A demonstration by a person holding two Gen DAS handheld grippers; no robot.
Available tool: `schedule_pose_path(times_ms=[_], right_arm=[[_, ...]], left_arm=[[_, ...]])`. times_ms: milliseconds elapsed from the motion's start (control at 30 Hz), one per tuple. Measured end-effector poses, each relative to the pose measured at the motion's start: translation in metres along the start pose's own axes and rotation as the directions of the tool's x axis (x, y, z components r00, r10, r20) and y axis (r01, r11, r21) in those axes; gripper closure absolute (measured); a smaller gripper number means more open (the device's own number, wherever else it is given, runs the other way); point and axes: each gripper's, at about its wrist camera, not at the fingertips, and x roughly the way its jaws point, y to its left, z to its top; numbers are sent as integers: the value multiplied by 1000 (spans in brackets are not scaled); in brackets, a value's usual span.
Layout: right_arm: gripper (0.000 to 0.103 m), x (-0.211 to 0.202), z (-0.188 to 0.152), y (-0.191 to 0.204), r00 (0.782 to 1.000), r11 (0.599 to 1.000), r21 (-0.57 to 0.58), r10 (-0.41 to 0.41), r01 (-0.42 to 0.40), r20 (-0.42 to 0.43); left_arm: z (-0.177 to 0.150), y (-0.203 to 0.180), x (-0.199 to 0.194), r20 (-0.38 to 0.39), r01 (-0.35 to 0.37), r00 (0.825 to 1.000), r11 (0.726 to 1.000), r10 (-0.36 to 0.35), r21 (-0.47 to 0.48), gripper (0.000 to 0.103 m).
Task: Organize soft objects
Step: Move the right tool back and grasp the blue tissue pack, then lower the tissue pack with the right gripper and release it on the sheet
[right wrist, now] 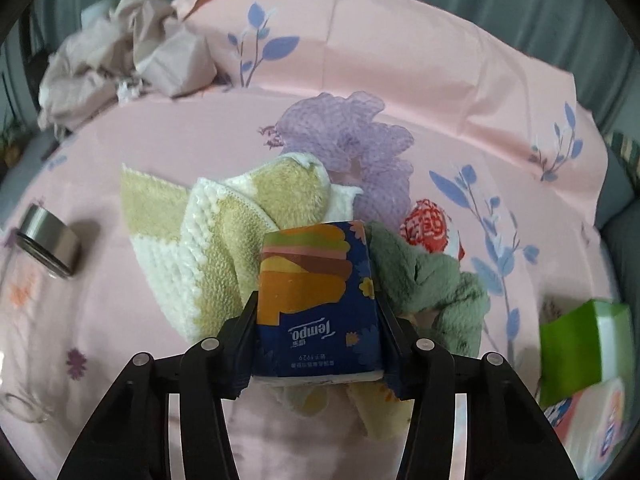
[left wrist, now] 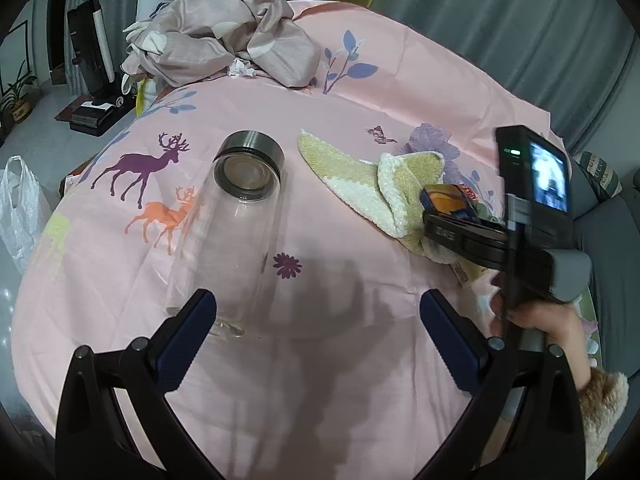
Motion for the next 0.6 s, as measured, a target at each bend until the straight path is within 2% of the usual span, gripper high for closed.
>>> schedule_pose_path(times_ms=[133, 367, 600], right_arm=[[51, -20, -12, -7, 996, 994, 51, 94, -93, -5], [51, -57, -44, -7, 964, 959, 132, 258, -249, -58], [51, -71, -80, -4, 943, 941, 159, 317, -300, -98]], left_arm=[[0, 2, 0, -1, -4, 1000, 1000, 4, -8, 2], [-3, 0, -3, 13, -13, 1000, 1000, 13, -5, 1], [-6, 1, 0, 8, -26, 1000, 1000, 26, -10, 1]])
